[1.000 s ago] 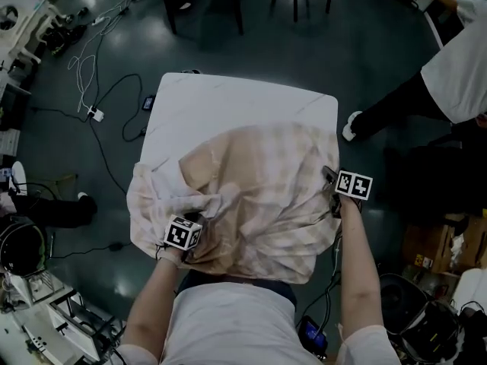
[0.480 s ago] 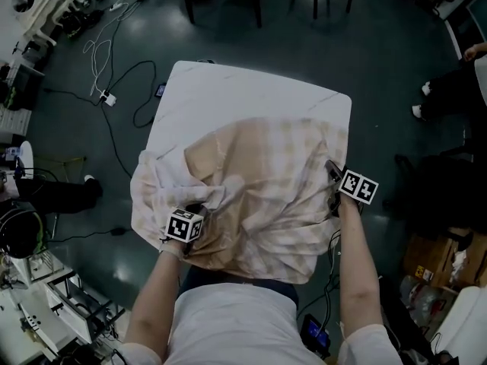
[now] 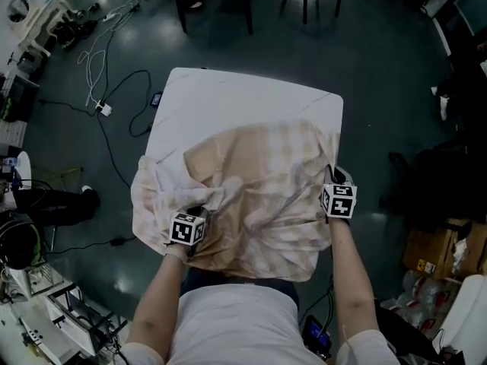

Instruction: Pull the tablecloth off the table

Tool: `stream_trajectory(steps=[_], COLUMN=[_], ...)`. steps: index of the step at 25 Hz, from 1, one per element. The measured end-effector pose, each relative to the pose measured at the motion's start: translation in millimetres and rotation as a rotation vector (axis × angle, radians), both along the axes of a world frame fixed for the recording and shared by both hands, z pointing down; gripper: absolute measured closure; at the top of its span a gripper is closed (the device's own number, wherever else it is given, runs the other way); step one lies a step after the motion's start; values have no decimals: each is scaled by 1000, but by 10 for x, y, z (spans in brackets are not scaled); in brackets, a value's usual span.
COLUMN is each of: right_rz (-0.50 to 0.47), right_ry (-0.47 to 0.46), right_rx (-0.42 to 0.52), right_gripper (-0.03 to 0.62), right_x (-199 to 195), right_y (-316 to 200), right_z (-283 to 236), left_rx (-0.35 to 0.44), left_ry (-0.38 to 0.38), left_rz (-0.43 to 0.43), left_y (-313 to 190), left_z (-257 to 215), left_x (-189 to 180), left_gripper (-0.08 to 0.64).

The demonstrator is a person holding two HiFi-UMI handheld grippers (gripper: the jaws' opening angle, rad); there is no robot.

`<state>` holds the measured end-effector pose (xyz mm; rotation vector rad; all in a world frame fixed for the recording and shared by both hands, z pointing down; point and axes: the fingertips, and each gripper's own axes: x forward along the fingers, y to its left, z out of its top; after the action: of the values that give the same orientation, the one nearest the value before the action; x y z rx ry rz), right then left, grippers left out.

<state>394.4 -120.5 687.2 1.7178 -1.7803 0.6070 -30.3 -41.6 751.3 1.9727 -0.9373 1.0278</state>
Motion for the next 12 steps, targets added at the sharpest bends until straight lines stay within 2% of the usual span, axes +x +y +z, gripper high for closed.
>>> stream_trajectory(steps=[5, 12], right_rz=[-88, -72], right_ry=[114, 101], right_rx=[14, 11], right_gripper=[565, 565], right_x=[-430, -906], right_y=[125, 445], right_z=[-223, -330], left_rx=[0, -22], left_ry=[42, 87], left_rz=[22, 102], left_y=[18, 189], left_z=[-2, 6], left_x=[-14, 0], left_gripper=[546, 546])
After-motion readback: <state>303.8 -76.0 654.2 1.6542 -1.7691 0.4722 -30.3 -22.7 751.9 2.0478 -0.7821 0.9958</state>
